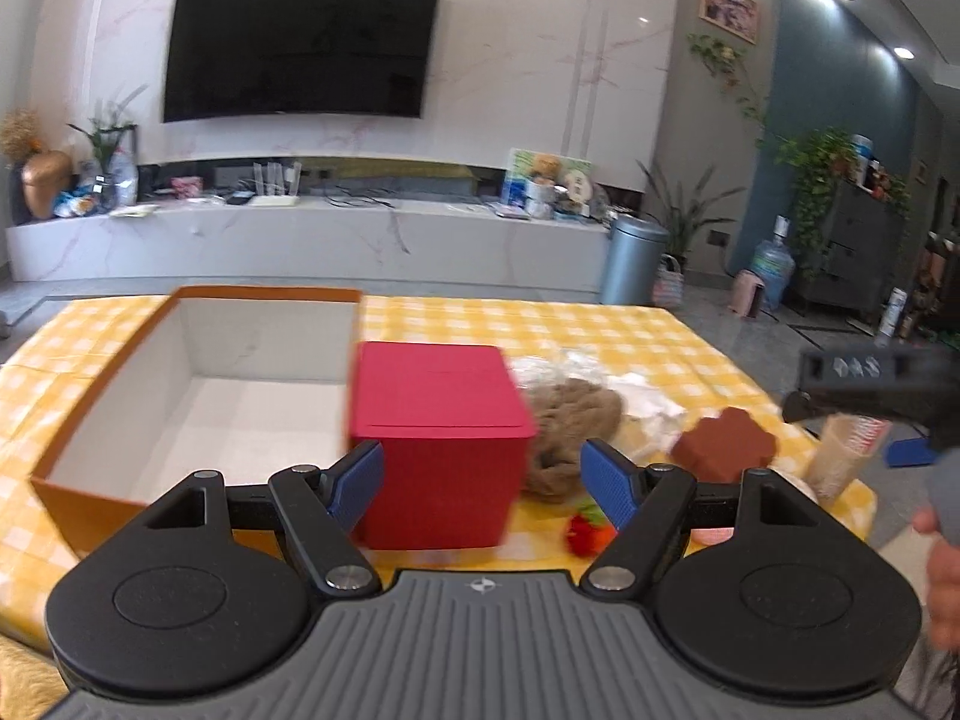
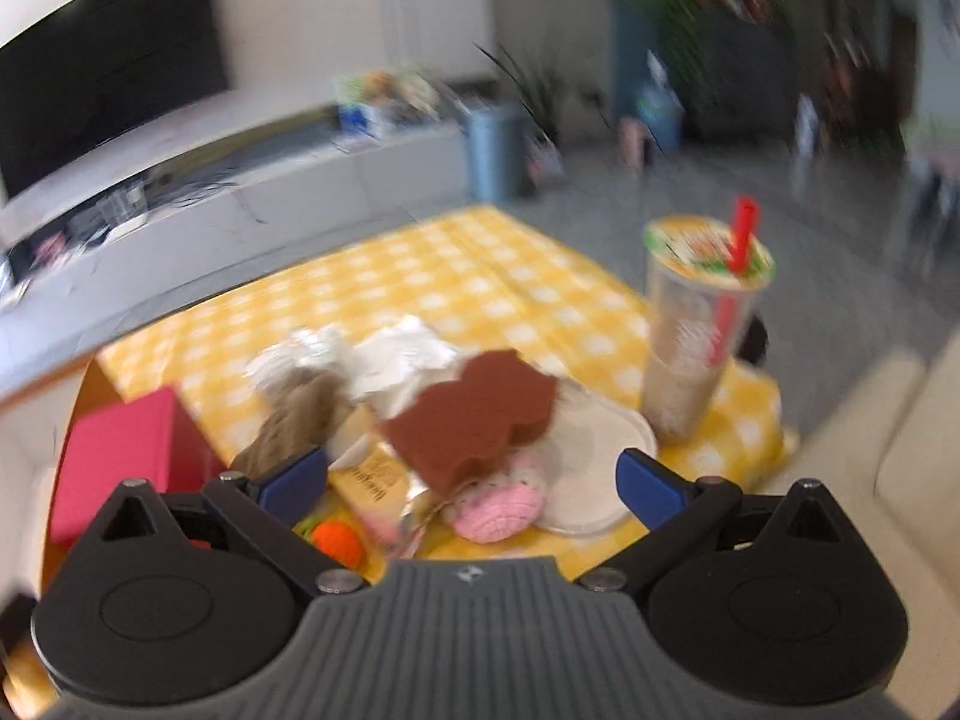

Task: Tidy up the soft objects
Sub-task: 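Reach the right tool to the brown bear-shaped sponge and grasp it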

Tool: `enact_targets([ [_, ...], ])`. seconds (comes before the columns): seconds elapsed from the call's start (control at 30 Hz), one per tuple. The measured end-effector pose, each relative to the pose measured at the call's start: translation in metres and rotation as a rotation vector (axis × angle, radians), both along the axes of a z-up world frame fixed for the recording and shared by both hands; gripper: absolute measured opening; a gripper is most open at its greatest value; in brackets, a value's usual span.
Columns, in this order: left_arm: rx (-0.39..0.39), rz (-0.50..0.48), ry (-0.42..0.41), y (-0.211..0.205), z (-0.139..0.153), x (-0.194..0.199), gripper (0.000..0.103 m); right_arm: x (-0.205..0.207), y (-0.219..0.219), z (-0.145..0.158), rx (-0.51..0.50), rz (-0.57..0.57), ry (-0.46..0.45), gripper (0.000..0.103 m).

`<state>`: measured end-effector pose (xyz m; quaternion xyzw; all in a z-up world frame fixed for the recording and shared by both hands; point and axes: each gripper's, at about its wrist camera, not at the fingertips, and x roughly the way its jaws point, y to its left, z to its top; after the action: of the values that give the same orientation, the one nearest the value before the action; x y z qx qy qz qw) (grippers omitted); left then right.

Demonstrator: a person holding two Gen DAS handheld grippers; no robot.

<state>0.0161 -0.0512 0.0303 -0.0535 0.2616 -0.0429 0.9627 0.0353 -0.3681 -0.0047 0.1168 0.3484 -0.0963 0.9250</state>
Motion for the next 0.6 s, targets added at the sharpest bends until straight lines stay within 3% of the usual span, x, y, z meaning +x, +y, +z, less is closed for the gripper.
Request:
enact_targets([
  [0.1,0.017,-0.064,0.002,-0.02,0.004,0.005,0.088,0.032,-0.019,-0.002,0.047,0.023,0.129,0.1],
  [0.2,0.036,-0.095,-0.013,-0.035,0.005,0.01,0.088,0.056,-0.03,-0.005,0.023,-0.009,0.149,0.1],
  [0.37,-0.001,-0.121,0.035,-0.048,-0.007,0.031,0.088,0.092,-0.066,-0.029,0.25,-0.141,0.178,0.1],
  [0.5,0.003,-0.156,0.03,-0.052,-0.021,0.039,0.088,0.108,-0.07,-0.069,0.318,-0.219,0.219,0.1],
  [0.6,0.017,-0.166,0.023,-0.055,-0.034,0.043,0.088,0.122,-0.062,-0.087,0.35,-0.177,0.233,0.1],
])
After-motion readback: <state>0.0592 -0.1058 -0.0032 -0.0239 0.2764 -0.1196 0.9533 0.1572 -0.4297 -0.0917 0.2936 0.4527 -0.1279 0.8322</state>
